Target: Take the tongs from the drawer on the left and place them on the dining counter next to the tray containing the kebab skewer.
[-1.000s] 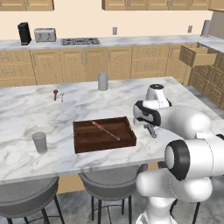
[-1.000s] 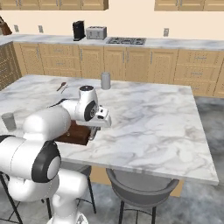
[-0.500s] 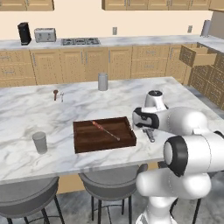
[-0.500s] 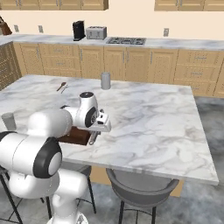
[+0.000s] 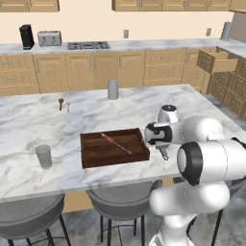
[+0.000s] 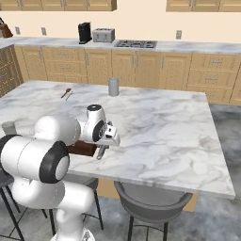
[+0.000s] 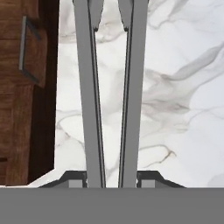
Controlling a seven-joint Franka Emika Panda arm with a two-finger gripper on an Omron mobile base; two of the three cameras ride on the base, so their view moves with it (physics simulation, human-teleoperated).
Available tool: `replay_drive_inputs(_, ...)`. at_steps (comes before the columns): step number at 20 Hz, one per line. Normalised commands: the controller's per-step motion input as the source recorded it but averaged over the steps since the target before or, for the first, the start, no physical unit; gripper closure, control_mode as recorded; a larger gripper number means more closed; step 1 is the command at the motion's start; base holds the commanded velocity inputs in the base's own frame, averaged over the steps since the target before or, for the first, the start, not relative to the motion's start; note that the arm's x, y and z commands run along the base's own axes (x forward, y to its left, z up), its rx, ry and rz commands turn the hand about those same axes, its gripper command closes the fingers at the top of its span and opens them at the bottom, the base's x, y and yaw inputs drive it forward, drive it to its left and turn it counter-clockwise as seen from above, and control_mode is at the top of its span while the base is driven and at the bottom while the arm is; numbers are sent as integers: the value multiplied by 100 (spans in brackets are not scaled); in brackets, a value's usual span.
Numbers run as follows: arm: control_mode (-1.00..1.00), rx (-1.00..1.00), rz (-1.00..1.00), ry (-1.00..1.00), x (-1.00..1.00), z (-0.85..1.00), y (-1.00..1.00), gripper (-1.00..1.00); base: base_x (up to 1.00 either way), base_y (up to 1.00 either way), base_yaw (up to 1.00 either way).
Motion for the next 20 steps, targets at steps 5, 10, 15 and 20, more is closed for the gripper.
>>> replay_drive_inputs(5,-100,0,0,0,9,-23,0,100,0,0,0)
replay_drive_inputs(10,-100,0,0,0,13,-19,0,100,0,0,0)
replay_drive_inputs(15,-100,0,0,0,17,-14,0,100,0,0,0)
replay_drive_inputs(20,-100,0,0,0,18,-16,0,100,0,0,0)
